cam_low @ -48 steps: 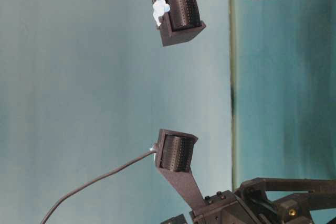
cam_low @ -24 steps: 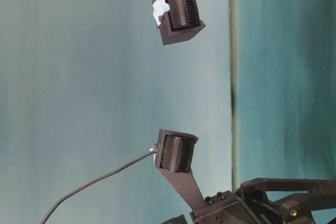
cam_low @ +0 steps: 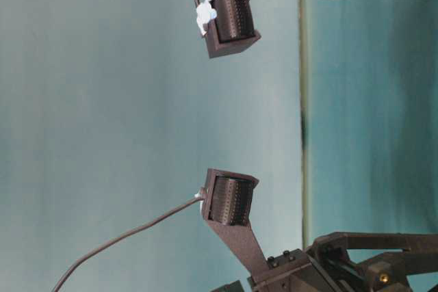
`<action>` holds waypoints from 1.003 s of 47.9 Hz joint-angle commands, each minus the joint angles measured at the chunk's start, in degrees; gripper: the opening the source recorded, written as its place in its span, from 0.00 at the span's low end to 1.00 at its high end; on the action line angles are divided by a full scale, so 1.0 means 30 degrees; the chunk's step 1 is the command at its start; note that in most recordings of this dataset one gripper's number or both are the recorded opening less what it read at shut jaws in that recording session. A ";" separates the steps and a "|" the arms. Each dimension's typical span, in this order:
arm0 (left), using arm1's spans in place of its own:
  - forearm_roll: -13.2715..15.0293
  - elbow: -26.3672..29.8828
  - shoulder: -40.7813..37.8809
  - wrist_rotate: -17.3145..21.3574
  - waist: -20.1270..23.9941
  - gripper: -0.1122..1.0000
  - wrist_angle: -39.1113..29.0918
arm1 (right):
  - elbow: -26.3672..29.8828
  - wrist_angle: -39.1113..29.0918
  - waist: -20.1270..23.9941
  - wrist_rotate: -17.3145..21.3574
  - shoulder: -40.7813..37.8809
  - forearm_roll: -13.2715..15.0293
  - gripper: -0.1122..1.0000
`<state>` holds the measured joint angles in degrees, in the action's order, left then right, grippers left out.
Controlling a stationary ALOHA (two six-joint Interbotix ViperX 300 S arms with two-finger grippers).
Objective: Insert the washer onto the shaft with both hands.
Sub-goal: 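Close left gripper on the washer and right gripper on the shaft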
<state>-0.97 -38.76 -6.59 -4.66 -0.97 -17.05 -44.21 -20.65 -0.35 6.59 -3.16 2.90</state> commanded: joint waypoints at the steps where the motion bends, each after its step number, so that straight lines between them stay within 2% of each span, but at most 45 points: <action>1: -0.0029 0.0059 0.0029 -0.0029 -0.0117 0.88 0.0234 | 0.0059 0.0029 -0.0059 -0.0176 0.0176 0.0059 0.80; 48: -0.0029 0.0029 0.0029 -0.0029 -0.0176 0.88 0.0293 | -0.0176 -0.0410 0.0146 -0.0176 0.0264 0.0059 0.80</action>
<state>-1.05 -38.94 -6.59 -4.66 -1.05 -16.61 -44.91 -21.88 -0.09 6.59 -2.81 2.90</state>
